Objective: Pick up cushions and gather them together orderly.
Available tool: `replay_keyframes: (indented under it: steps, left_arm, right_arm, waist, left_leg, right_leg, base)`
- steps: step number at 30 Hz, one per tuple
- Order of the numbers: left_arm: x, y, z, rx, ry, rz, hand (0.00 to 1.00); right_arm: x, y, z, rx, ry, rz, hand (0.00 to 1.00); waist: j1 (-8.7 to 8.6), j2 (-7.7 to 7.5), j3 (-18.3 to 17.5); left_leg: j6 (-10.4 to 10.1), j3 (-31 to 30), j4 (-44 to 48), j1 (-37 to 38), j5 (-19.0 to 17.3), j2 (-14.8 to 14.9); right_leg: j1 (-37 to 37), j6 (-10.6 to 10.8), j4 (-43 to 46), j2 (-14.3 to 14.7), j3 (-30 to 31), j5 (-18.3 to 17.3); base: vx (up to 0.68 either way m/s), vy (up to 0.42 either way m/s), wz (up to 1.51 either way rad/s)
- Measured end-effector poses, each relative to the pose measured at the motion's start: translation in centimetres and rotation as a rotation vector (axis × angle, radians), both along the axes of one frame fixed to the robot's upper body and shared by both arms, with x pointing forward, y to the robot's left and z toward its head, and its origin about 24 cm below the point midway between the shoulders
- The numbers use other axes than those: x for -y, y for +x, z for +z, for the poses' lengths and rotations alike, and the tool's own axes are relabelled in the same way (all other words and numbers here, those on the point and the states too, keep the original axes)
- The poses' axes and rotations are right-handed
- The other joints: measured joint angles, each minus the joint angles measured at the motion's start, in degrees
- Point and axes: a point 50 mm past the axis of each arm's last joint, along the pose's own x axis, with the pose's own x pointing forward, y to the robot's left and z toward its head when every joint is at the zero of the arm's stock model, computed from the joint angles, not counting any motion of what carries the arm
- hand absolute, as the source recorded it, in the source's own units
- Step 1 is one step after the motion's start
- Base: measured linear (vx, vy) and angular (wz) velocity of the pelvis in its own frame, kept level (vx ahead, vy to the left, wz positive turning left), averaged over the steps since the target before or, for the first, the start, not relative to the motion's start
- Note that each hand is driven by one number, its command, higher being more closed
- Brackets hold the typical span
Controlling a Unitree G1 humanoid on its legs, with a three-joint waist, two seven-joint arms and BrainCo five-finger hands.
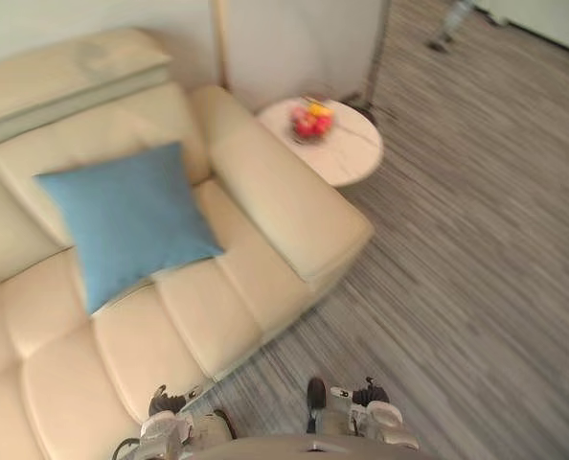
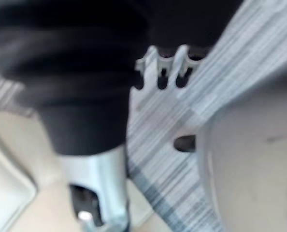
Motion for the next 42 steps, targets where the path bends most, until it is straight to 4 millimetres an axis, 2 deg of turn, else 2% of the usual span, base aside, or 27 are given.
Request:
replay_keyframes:
  steps: [1, 2, 6, 7, 8, 9, 10, 11, 13, 14, 15, 20, 21, 23, 25, 26, 27, 28, 29, 30, 31, 33, 35, 37, 38, 39, 42]
  left_arm:
    - [0.4, 0.0, 0.0, -0.002, -0.006, -0.012, 0.00]
    - [0.4, -0.3, -0.1, -0.009, -0.007, -0.010, 0.00]
    - [0.5, -1.4, -0.6, -0.052, -0.014, -0.008, 0.00]
    - [0.6, -1.9, -0.8, -0.072, -0.020, -0.008, 0.00]
    - [0.8, -2.3, -0.9, -0.087, -0.024, -0.013, 0.00]
    - [0.0, -2.1, -0.7, -0.071, -0.012, 0.009, 0.00]
    - [-0.2, -1.3, -0.4, -0.044, -0.002, 0.005, 0.00]
    - [0.2, -1.2, -0.4, -0.037, -0.010, 0.004, 0.00]
    - [0.4, -1.2, -0.4, -0.030, -0.013, 0.007, 0.00]
    - [0.5, -0.8, -0.2, -0.010, -0.012, 0.008, 0.00]
    - [0.7, -0.8, -0.1, -0.006, -0.015, 0.006, 0.00]
    - [1.2, 0.1, 0.3, 0.041, -0.022, 0.020, 0.00]
    - [1.2, 0.3, 0.4, 0.053, -0.020, 0.016, 0.00]
    - [1.1, 0.3, 0.4, 0.054, -0.017, 0.016, 0.00]
    - [0.5, 0.3, 0.5, 0.051, -0.003, 0.013, 0.00]
    - [0.3, 0.3, 0.5, 0.053, 0.003, 0.011, 0.00]
    - [0.1, 0.4, 0.5, 0.053, 0.009, 0.007, 0.00]
    - [0.1, 0.4, 0.5, 0.040, 0.013, -0.012, 0.00]
    - [0.2, 0.4, 0.4, 0.030, 0.015, -0.038, 0.00]
    - [0.3, 0.4, 0.4, 0.026, 0.016, -0.049, 0.00]
    - [0.4, 0.4, 0.3, 0.019, 0.022, -0.082, 0.00]
    - [0.2, 0.2, 0.2, 0.010, 0.030, -0.088, 0.00]
    - [-0.5, -0.1, 0.2, -0.006, 0.046, -0.089, 0.00]
    - [-1.0, -0.2, 0.2, -0.014, 0.058, -0.091, 0.00]
    - [-1.6, 0.0, 0.3, -0.013, 0.072, -0.091, 0.00]
    - [-1.0, 0.1, 0.1, -0.020, 0.059, -0.096, 0.00]
    - [0.2, 0.3, 0.0, -0.017, 0.033, -0.117, 0.00]
  right_arm:
    - [0.8, -0.5, -0.1, -0.016, -0.013, -0.015, 0.00]
    - [1.2, -0.6, -0.1, -0.020, -0.023, -0.017, 0.00]
    - [2.4, -0.9, -0.2, -0.049, -0.047, -0.023, 0.00]
    - [2.6, -0.9, -0.2, -0.052, -0.050, -0.024, 0.00]
    - [3.1, -0.5, 0.1, -0.024, -0.053, -0.046, 0.00]
    - [3.0, -0.7, 0.1, -0.023, -0.054, -0.046, 0.00]
    - [3.0, -0.9, -0.1, -0.036, -0.054, -0.052, 0.00]
    - [3.1, -1.3, -0.2, -0.045, -0.061, -0.064, 0.00]
    - [2.8, -0.9, -0.1, -0.034, -0.054, -0.067, 0.00]
    - [2.6, -1.1, -0.3, -0.045, -0.045, -0.076, 0.00]
    - [2.7, -1.2, -0.3, -0.050, -0.046, -0.083, 0.00]
    - [2.7, -1.9, -0.5, -0.075, -0.049, -0.099, 0.00]
    - [2.5, -1.8, -0.6, -0.073, -0.045, -0.100, 0.00]
    - [2.4, -2.2, -0.7, -0.082, -0.042, -0.103, 0.00]
    - [1.9, -2.9, -1.0, -0.091, -0.021, -0.125, 0.00]
    - [1.6, -3.1, -1.0, -0.090, -0.013, -0.133, 0.00]
    - [1.4, -2.9, -0.9, -0.076, -0.009, -0.134, 0.00]
    - [1.3, -2.4, -0.7, -0.063, -0.009, -0.125, 0.00]
    - [1.4, -1.8, -0.5, -0.045, -0.013, -0.119, 0.00]
    - [1.4, -1.5, -0.4, -0.039, -0.013, -0.116, 0.00]
    - [1.5, -0.6, -0.1, -0.013, -0.019, -0.109, 0.00]
    - [1.1, 0.1, 0.0, 0.003, -0.014, -0.093, 0.00]
    - [0.3, 0.9, 0.1, 0.008, -0.003, -0.054, 0.00]
    - [0.3, 1.1, 0.1, 0.003, -0.002, -0.052, 0.00]
    - [0.5, 0.8, 0.0, -0.003, -0.006, -0.055, 0.00]
    - [1.7, 0.6, 0.1, -0.007, -0.037, -0.061, 0.00]
    - [2.8, 0.4, 0.3, -0.012, -0.064, -0.068, 0.00]
  waist:
    - [-0.48, 0.65, 0.39]
    - [-0.53, 0.97, 0.77]
    - [-0.78, 2.76, 0.67]
    - [-0.50, 4.73, -0.12]
    - [-1.60, 4.80, 0.21]
    - [-2.24, 1.76, 1.09]
    - [-1.25, 2.84, 2.36]
    - [-0.68, 3.37, 2.44]
    - [-0.46, 4.18, 2.35]
    - [0.02, 4.18, 2.36]
    - [0.30, 4.26, 2.35]
    - [2.36, 4.28, 2.57]
    - [3.29, 4.13, 2.41]
    - [3.65, 3.83, 1.84]
    - [3.52, 1.08, 0.41]
    - [3.74, 0.59, 0.55]
    - [3.74, -0.29, 0.63]
    - [3.47, -0.14, 0.98]
    - [3.27, 0.12, 1.23]
    - [3.29, 0.28, 1.33]
    - [2.57, 1.40, 1.96]
    - [2.48, 2.13, 2.42]
    - [2.40, 1.60, 2.65]
    - [2.30, 0.61, 2.79]
    - [1.85, -2.03, 2.94]
    - [2.25, 0.87, 3.71]
    - [1.41, 3.30, 4.23]
  left_leg:
    - [-0.09, 3.41, -0.36, 2.60, -0.02, -0.10]
    - [-0.47, 4.66, -0.42, 5.33, -0.22, -0.74]
    - [-1.89, 3.78, -0.82, 9.17, -2.74, 0.23]
    - [-0.50, 3.99, 0.07, 8.86, -4.90, 2.75]
    - [-2.08, 4.58, 6.79, 8.20, -9.88, 5.56]
    - [-2.89, 4.65, 14.28, 8.42, -10.89, 6.04]
    - [0.34, 0.64, 24.99, 6.19, -9.62, 9.93]
    - [3.81, -6.11, 34.17, 1.74, -6.30, 11.46]
    - [0.95, -13.26, 38.93, -3.32, -8.27, 7.78]
    - [0.70, -17.08, 38.16, -6.80, -9.29, 3.78]
    - [0.89, -18.50, 37.01, -8.37, -9.39, 2.38]
    - [-0.29, -27.39, 19.93, -15.15, -8.42, -4.38]
    - [-1.44, -31.23, 12.10, -15.68, -5.68, -6.08]
    - [-0.06, -33.89, 10.08, -15.15, -0.20, -7.08]
    - [1.79, -28.71, 10.94, -13.54, -1.52, -7.45]
    - [2.32, -27.00, 11.02, -12.66, -2.37, -7.48]
    - [3.19, -25.00, 10.81, -11.17, -3.44, -7.56]
    - [4.15, -22.24, 10.44, -8.15, -5.10, -7.46]
    - [4.63, -20.04, 9.89, -5.75, -5.58, -7.18]
    - [4.65, -19.21, 9.47, -4.70, -5.59, -7.10]
    - [4.65, -17.69, 7.97, -1.51, -5.59, -6.26]
    - [4.63, -15.77, 5.47, 1.88, -5.58, -5.36]
    - [4.36, -13.18, 2.75, 4.79, -5.42, -4.75]
    - [3.65, -12.17, 2.48, 5.46, -5.53, -5.44]
    - [2.38, -12.07, 2.86, 6.35, -6.19, -7.56]
    - [0.72, -12.72, 3.13, 7.14, -7.28, -6.23]
    - [0.55, -13.70, 8.19, 5.12, -7.40, -4.01]
  right_leg:
    - [0.20, -1.84, 4.48, -2.47, -9.37, -3.93]
    - [1.39, -1.47, 6.41, -3.46, -12.79, -3.99]
    - [-1.70, 0.49, 9.49, 1.12, -5.29, -9.38]
    - [-2.50, 0.05, 12.02, 2.28, -6.06, -12.10]
    - [-4.47, -1.95, 25.37, 0.46, -4.18, -18.25]
    - [-2.12, 2.74, 27.70, -1.16, -1.09, -24.64]
    - [-1.06, 2.92, 28.57, 1.39, 1.35, -25.16]
    - [1.31, 1.86, 25.45, 4.15, 4.15, -24.35]
    - [2.86, 0.32, 21.65, 6.54, 9.23, -22.90]
    - [3.84, 0.07, 19.39, 7.39, 12.71, -21.72]
    - [4.47, -0.11, 18.27, 8.03, 14.52, -21.39]
    - [9.23, 0.29, 14.09, 11.35, 25.38, -20.42]
    - [9.36, 0.96, 13.53, 11.66, 28.03, -20.80]
    - [9.97, 2.18, 12.67, 11.89, 31.24, -21.56]
    - [9.79, 4.59, 14.63, 9.27, 32.93, -22.75]
    - [9.00, 5.44, 16.74, 8.59, 32.55, -22.73]
    - [7.87, 8.25, 19.89, 7.58, 31.27, -22.60]
    - [3.98, 14.43, 28.88, 5.93, 27.83, -21.73]
    - [1.22, 15.50, 35.29, 3.79, 23.57, -21.69]
    - [0.12, 15.10, 37.51, 2.38, 20.82, -21.78]
    - [-1.13, 10.93, 40.24, -2.34, 9.83, -22.48]
    - [-1.12, 8.43, 38.19, -5.46, 0.49, -22.79]
    - [-1.78, 6.69, 31.27, -6.50, -8.79, -21.73]
    - [-2.95, 3.85, 23.14, -5.68, -12.74, -17.29]
    - [-3.17, -0.99, 16.70, -5.35, -12.85, -10.42]
    - [-2.50, -1.17, 17.10, -4.11, -12.55, -10.85]
    - [-1.89, -0.53, 15.05, -1.12, -11.20, -12.37]
  base:
    - [0.04, -0.109, -1.46]
    - [0.05, -0.103, -1.45]
    - [0.04, -0.175, -1.46]
    - [0.08, -0.219, -1.23]
    - [0.16, -0.229, -0.85]
    - [0.12, -0.271, -0.65]
    - [0.17, -0.217, -0.96]
    - [0.12, -0.181, -1.23]
    - [0.17, -0.049, -1.52]
    - [0.17, -0.009, -1.56]
    - [0.20, 0.014, -1.46]
    - [0.25, 0.124, -1.30]
    - [0.40, 0.321, -1.69]
    - [0.45, 0.364, -1.59]
    - [0.47, 0.328, -1.20]
    - [0.36, 0.213, -0.91]
    - [0.37, 0.235, -1.10]
    - [0.40, 0.245, -1.18]
    - [0.32, 0.191, -1.02]
    - [0.27, 0.135, -0.82]
    - [0.21, 0.091, -0.56]
    - [0.29, 0.079, -0.59]
    - [0.31, -0.009, -0.68]
    - [0.31, -0.088, -0.47]
    - [0.34, -0.118, -0.54]
    - [0.33, -0.108, -0.51]
    - [0.27, -0.079, -0.48]
